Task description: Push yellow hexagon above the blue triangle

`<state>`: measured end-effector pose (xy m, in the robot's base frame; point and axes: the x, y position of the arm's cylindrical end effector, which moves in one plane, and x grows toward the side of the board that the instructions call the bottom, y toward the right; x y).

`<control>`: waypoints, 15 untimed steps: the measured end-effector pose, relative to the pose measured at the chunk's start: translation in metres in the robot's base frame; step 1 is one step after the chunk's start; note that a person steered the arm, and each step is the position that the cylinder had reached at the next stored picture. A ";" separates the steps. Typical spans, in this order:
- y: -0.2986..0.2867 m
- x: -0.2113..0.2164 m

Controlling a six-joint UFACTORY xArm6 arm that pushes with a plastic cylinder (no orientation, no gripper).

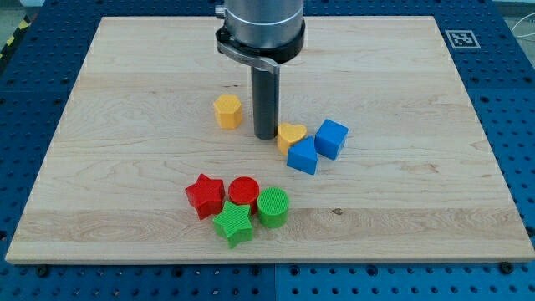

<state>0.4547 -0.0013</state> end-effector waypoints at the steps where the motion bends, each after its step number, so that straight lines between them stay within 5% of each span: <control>1: 0.007 0.000; 5: -0.033 -0.060; 9: -0.107 -0.067; 13: -0.015 -0.038; 15: -0.033 -0.052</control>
<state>0.4027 -0.0339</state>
